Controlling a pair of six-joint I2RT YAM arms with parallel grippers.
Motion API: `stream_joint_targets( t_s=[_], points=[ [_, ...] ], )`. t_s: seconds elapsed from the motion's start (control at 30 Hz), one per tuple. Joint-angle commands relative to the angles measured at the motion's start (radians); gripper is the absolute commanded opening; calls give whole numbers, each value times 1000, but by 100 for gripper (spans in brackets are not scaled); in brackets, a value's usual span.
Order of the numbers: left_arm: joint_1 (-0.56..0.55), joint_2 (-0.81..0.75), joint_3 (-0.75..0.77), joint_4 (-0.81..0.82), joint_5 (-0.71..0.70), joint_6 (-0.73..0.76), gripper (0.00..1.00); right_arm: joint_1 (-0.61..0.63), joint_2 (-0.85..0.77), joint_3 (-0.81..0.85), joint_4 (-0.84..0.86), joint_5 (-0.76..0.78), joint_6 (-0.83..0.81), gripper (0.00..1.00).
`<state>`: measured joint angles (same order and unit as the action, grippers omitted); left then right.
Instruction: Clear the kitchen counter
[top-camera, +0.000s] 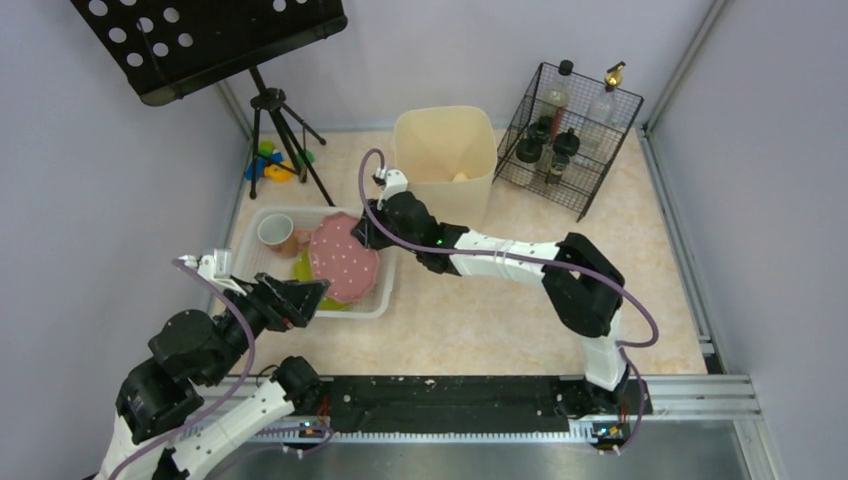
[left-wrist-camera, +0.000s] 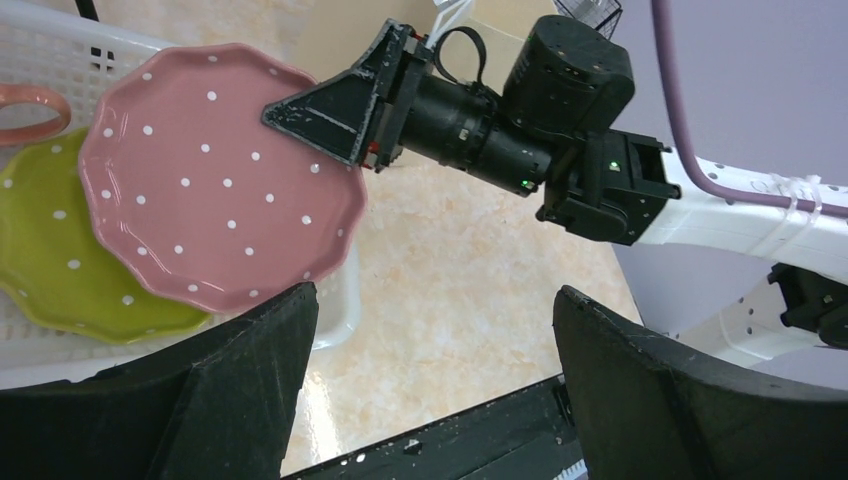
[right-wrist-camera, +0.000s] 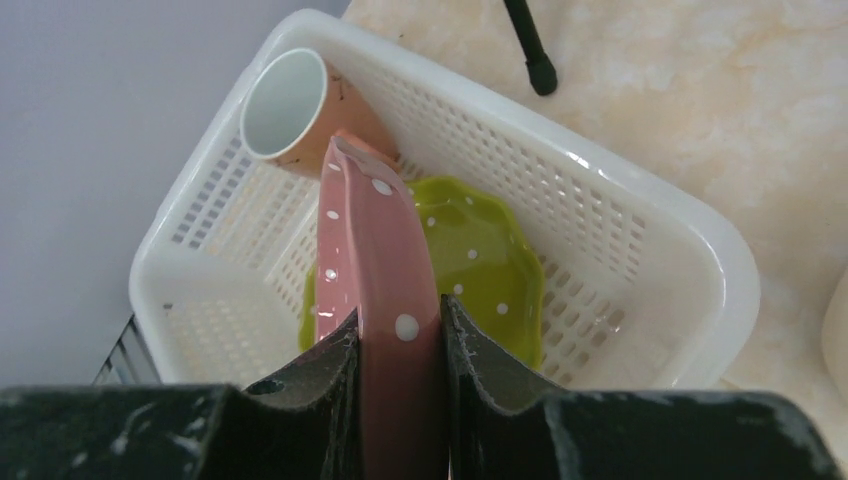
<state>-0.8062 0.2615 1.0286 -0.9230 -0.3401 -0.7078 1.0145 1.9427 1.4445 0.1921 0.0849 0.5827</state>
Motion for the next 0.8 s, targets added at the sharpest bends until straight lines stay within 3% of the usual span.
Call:
stream_joint_targets(
  t_s=[0.0,0.77],
  points=[
    [1,-17,11,3,-19,1,91,24,14,153,153,77,102,0],
    [1,-27,-4,-2,-26,9,91,74,122,105,78,155,274,0]
  ],
)
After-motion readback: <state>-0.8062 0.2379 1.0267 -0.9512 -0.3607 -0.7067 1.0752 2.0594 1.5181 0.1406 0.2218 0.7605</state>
